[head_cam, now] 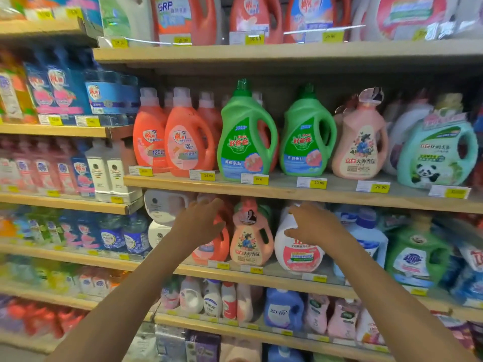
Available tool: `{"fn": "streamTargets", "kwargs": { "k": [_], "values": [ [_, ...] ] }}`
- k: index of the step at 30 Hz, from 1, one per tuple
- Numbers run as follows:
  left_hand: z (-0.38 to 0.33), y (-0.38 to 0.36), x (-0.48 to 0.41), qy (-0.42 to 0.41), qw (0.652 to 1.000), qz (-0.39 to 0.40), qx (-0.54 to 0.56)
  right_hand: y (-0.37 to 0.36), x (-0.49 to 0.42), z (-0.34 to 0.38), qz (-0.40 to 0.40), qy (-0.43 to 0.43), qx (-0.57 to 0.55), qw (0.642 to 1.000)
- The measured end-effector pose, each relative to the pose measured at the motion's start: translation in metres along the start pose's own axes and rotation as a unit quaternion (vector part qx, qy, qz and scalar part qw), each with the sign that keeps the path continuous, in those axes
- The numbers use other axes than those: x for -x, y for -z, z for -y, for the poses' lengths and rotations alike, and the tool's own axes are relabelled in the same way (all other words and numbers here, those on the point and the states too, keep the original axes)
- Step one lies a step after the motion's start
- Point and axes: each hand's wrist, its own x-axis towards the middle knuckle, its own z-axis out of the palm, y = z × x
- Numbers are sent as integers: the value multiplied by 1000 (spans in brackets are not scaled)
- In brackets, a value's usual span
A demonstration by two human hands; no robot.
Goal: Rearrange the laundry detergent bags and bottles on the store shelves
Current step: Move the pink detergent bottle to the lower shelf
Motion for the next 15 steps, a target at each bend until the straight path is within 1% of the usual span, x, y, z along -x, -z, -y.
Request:
{"fn": "streamTargets", "kwargs": {
  "k": [4, 8, 11, 15],
  "values": [
    [11, -1, -25, 0, 999, -29, 28, 12, -29, 8, -13, 10, 9, 1000],
    [27, -2, -62, 4, 997, -56, 61, 22, -64, 11, -35, 9, -6, 999],
    [42, -4, -92, 1, 993, -78, 85, 32, -94, 12, -39, -1, -17, 999],
    [61, -4, -135, -17, 989, -114, 91, 48, -138, 13, -76, -17, -13, 997]
  ]
}}
